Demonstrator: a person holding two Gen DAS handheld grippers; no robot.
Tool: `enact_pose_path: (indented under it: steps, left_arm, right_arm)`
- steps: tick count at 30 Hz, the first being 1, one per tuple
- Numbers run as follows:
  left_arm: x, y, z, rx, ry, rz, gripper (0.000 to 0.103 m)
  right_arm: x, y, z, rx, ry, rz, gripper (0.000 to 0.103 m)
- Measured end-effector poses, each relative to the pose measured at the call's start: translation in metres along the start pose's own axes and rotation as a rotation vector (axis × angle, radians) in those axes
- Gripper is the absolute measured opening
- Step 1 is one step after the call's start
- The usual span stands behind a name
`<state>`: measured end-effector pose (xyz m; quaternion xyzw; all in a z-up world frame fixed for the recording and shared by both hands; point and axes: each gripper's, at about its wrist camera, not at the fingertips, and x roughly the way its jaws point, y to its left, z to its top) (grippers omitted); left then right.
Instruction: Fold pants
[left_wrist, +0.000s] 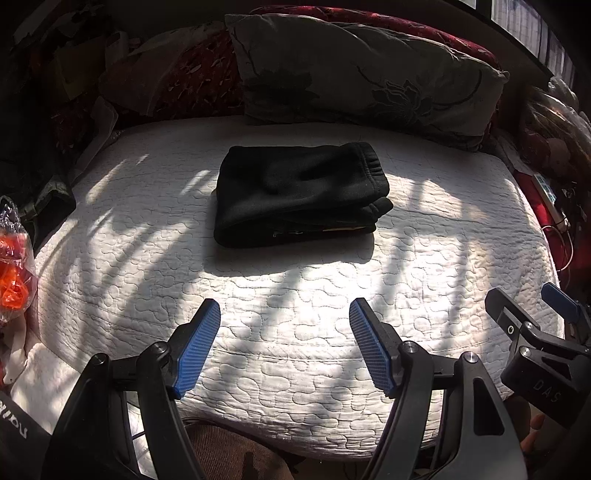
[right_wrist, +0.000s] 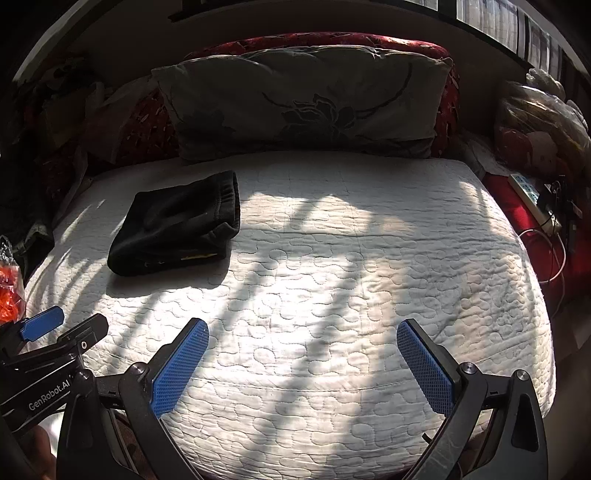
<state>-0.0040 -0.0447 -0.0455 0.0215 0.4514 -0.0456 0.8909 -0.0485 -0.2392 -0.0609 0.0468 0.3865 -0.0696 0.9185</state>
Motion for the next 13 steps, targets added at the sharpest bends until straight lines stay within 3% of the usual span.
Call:
enact_pose_path:
  steps: [2,13]
  left_arm:
    - [-0.0037,-0.0002,0.0029,-0.003,-0.022,0.002,0.081]
    - [-0.0053,-0.0056,0.0061,0.001,-0.020,0.006,0.081]
  right_arm:
    - [0.0009,-0.0007,0.0001,0.003,0.004,0.002,0.103]
    - [0.0052,-0.0057,0.0001,0.023,0.021,0.002,0.103]
